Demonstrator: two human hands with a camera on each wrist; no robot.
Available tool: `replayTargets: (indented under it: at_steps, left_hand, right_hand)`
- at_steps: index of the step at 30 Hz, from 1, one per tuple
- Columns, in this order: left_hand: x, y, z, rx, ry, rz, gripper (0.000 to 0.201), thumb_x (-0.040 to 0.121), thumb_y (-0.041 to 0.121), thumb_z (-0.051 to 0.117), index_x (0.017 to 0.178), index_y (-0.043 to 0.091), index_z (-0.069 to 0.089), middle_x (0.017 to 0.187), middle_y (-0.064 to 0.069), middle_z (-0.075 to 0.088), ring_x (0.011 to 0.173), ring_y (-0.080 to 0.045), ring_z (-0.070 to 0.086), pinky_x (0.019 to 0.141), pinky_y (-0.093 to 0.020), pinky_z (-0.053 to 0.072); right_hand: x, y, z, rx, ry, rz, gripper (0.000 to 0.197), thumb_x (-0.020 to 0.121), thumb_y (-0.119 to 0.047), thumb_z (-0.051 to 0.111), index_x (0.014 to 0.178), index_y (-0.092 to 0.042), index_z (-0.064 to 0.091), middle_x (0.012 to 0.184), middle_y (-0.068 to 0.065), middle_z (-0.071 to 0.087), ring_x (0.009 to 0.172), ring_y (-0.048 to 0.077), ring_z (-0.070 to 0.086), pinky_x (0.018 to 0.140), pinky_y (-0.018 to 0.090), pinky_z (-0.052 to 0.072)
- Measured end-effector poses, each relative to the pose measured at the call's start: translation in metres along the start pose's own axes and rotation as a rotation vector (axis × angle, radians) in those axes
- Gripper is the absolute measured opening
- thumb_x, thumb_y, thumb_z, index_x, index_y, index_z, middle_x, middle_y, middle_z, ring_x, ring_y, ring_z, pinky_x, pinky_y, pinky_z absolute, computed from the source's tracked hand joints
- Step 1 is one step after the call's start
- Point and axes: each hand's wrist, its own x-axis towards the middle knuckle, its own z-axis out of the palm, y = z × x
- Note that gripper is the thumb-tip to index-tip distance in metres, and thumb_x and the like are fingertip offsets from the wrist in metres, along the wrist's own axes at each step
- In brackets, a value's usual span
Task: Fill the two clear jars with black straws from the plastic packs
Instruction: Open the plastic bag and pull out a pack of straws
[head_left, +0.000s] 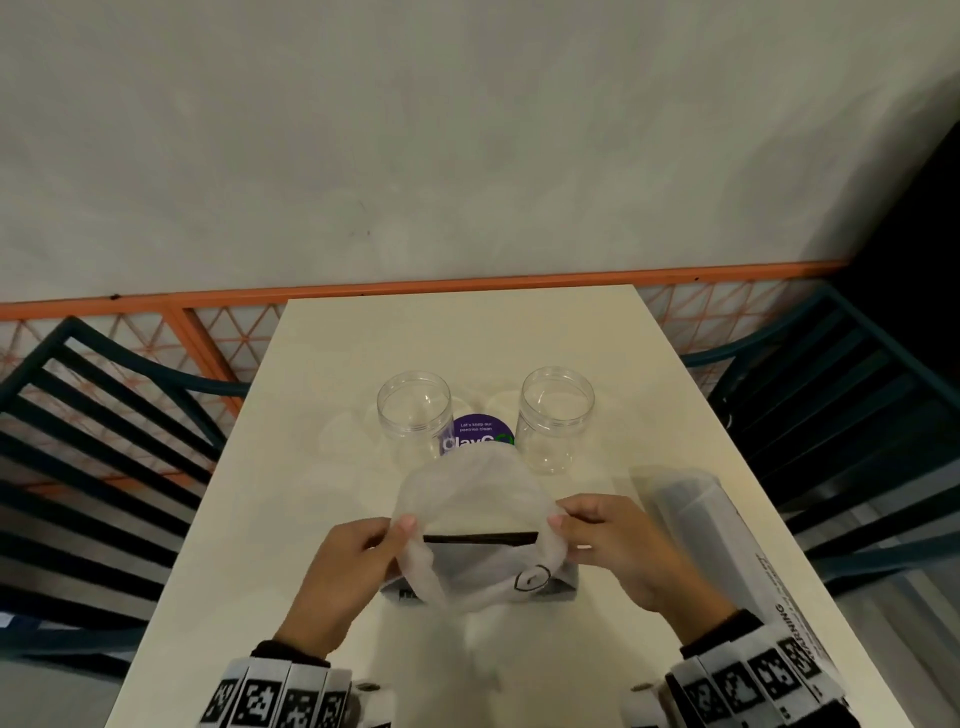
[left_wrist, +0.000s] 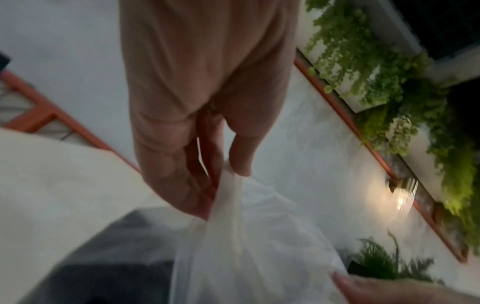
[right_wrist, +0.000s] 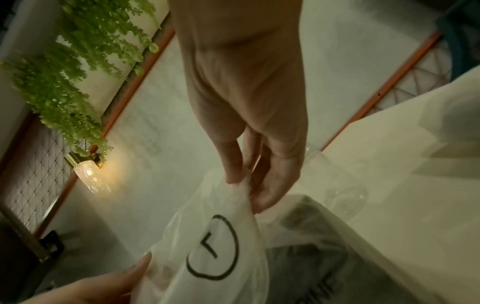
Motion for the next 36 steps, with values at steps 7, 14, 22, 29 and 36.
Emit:
replayTargets:
  at_steps: [7,14,22,29,36]
  left_hand:
    - [0.007,-0.006,-0.013,-0.659,-0.168,-0.287,0.036,0.057,0.031,0.076,0.089,0.013,0.071,0.089,-0.003,0.070,0.073,-0.014,0.064,0.065,-0.029,0.053]
    - [0.007,-0.008,-0.015,-0.706,-0.211,-0.343,0.027,0.076,0.019,0.049,0.097,0.013,0.064,0.082,0.000,0.072,0.067,-0.012,0.065,0.073,-0.030,0.049]
    - [0.002,-0.010,-0.005,-0.159,-0.062,-0.176,0.021,0.071,0.020,0.065,0.089,0.010,0.063,0.089,-0.002,0.066,0.089,-0.019,0.059,0.074,-0.028,0.048]
    - [0.010,-0.016,-0.016,0.177,0.241,-0.061,0.026,0.072,0.020,0.076,0.075,0.014,0.051,0.063,-0.005,0.046,0.058,-0.021,0.042,0.053,-0.030,0.033]
    - [0.007,-0.013,-0.015,0.325,0.298,0.095,0.010,0.075,0.017,0.072,0.072,0.010,0.064,0.065,-0.003,0.065,0.069,-0.025,0.060,0.060,-0.023,0.042]
  right_hand:
    - [0.008,0.000,-0.011,0.458,-0.087,0.255,0.014,0.093,0.001,0.045,0.088,-0.009,0.054,0.080,0.011,0.071,0.066,0.020,0.070,0.054,0.030,0.057]
    - [0.009,-0.002,-0.015,0.546,-0.081,0.323,0.029,0.091,0.000,0.031,0.071,-0.005,0.051,0.064,0.008,0.060,0.050,0.015,0.055,0.049,0.022,0.043]
    - [0.001,0.007,-0.002,0.124,-0.092,0.215,0.018,0.074,-0.011,0.056,0.084,-0.018,0.044,0.081,0.006,0.047,0.070,0.018,0.047,0.056,0.025,0.039]
    - [0.000,0.000,-0.005,-0.253,0.025,0.009,0.009,0.089,-0.010,0.051,0.087,-0.018,0.048,0.074,0.002,0.051,0.065,0.014,0.046,0.059,0.023,0.037]
    - [0.002,0.008,-0.005,-0.212,0.069,-0.105,0.023,0.088,-0.003,0.056,0.091,-0.022,0.069,0.091,0.002,0.070,0.082,0.019,0.064,0.065,0.020,0.052]
